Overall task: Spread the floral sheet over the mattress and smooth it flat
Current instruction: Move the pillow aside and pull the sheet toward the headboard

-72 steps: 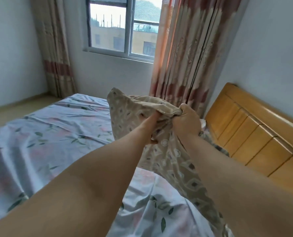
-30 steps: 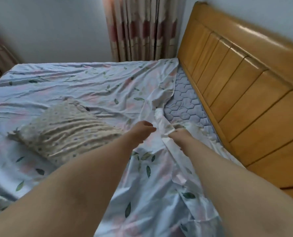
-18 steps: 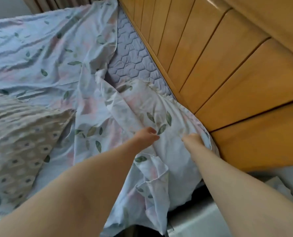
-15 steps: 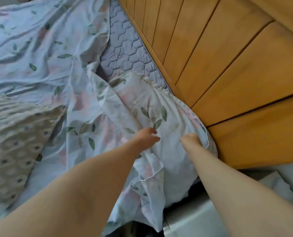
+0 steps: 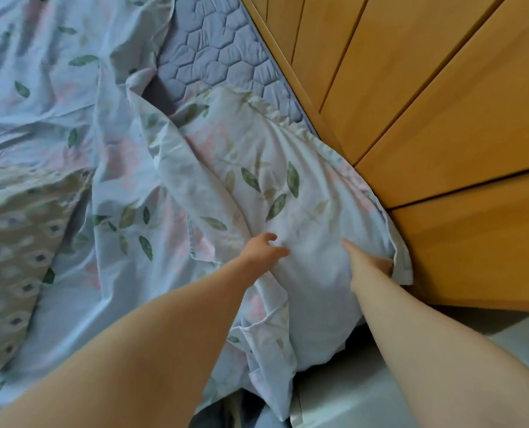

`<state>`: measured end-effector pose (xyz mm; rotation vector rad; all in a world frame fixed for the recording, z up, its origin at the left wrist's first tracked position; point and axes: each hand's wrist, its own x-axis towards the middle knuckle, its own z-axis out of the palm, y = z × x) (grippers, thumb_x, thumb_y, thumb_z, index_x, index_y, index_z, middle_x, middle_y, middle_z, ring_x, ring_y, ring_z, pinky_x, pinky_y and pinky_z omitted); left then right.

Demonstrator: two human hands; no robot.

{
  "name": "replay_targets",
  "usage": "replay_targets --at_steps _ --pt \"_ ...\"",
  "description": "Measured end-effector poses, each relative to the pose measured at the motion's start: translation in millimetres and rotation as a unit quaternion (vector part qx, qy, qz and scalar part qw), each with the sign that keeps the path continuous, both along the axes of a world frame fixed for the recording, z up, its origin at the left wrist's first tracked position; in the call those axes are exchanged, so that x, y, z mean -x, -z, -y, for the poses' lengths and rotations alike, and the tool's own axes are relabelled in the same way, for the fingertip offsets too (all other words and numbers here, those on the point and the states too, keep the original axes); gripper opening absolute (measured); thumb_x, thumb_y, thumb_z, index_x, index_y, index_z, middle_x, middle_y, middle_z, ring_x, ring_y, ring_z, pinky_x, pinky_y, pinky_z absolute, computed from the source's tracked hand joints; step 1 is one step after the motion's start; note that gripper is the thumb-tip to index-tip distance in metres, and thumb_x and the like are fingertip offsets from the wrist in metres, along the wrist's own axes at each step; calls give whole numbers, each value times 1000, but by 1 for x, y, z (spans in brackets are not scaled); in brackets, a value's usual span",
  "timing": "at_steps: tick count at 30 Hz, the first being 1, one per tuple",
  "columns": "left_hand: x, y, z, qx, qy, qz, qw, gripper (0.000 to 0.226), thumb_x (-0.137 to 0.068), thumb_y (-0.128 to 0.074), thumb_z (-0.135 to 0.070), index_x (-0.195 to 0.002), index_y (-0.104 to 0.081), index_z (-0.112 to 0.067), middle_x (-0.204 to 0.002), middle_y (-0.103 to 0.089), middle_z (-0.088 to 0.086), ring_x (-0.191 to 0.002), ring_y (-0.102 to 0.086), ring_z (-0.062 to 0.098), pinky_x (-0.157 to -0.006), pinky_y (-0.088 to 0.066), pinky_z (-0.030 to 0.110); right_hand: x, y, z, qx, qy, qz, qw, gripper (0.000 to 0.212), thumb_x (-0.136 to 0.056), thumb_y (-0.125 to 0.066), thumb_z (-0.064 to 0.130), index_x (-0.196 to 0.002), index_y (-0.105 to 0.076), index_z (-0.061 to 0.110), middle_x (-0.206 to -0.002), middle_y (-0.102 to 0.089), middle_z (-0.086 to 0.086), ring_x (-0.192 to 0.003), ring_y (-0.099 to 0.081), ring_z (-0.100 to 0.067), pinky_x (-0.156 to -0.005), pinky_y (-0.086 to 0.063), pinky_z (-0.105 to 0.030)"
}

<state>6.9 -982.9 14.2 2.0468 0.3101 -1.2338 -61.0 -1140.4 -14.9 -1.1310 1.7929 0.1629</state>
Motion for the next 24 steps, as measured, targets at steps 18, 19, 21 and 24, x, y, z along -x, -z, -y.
replay_targets --at_steps 18,19,21,24 --pt "-37 -180 8 169 -47 60 983 63 -93 -57 -29 -147 -26 -23 -148 -36 7 -133 -37 26 -96 -36 40 -109 -244 -35 241 -169 306 905 68 -81 -69 10 -142 -40 13 -145 -44 -7 -133 -43 -28 -106 -38 -33" --pt "-41 -195 3 188 -73 52 978 62 -93 -55 -31 -147 -25 -25 -151 -31 5 -138 -32 27 -102 -33 48 -115 -263 -44 254 -185 319 894 67 -82 -69 12 -142 -40 13 -145 -45 -6 -133 -44 -27 -105 -39 -32" --pt "-48 -226 -8 237 -129 31 962 57 -96 -49 -36 -148 -25 -29 -157 -21 1 -144 -22 28 -109 -21 62 -127 -300 -62 279 -202 363 866 67 -79 -71 12 -140 -42 13 -143 -48 -5 -131 -47 -26 -104 -40 -31" --pt "-54 -273 -28 327 -215 12 920 62 -96 -39 -51 -150 -19 -28 -160 -14 -2 -147 -16 27 -110 -15 66 -142 -352 -99 305 -221 429 821 66 -74 -71 8 -136 -47 10 -137 -53 -7 -126 -51 -25 -104 -43 -31"
